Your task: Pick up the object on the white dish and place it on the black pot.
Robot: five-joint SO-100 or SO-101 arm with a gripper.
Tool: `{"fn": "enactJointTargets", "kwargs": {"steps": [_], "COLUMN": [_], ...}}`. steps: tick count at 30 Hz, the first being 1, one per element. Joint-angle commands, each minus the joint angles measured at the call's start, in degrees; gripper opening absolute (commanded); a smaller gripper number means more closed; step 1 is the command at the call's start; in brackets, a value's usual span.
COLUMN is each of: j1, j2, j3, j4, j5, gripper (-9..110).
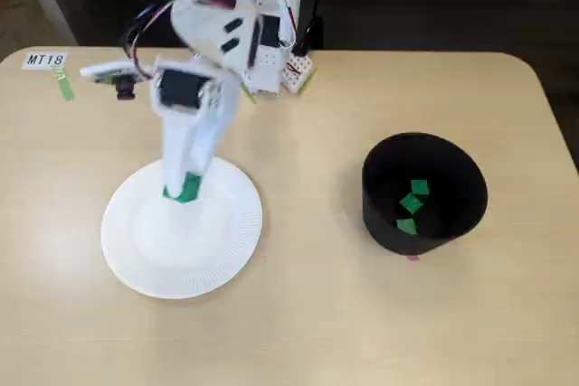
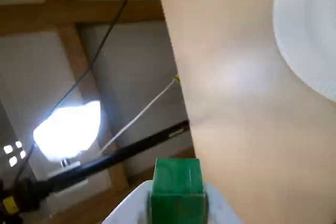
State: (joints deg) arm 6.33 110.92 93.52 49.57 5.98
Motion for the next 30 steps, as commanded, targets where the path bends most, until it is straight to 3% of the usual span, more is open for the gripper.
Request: {"fn": "enactJointTargets", "kwargs": {"steps": [1, 13, 30], "j1": [-10.2, -39.02, -44.38], "j2": [5.45, 3.78, -16.87], "j3": [-2.29, 5.19, 7.47], "j4": [1.85, 4.04, -5.89], "j5": [-3.34, -10.63, -14.06], "gripper": [0, 0, 0]}}
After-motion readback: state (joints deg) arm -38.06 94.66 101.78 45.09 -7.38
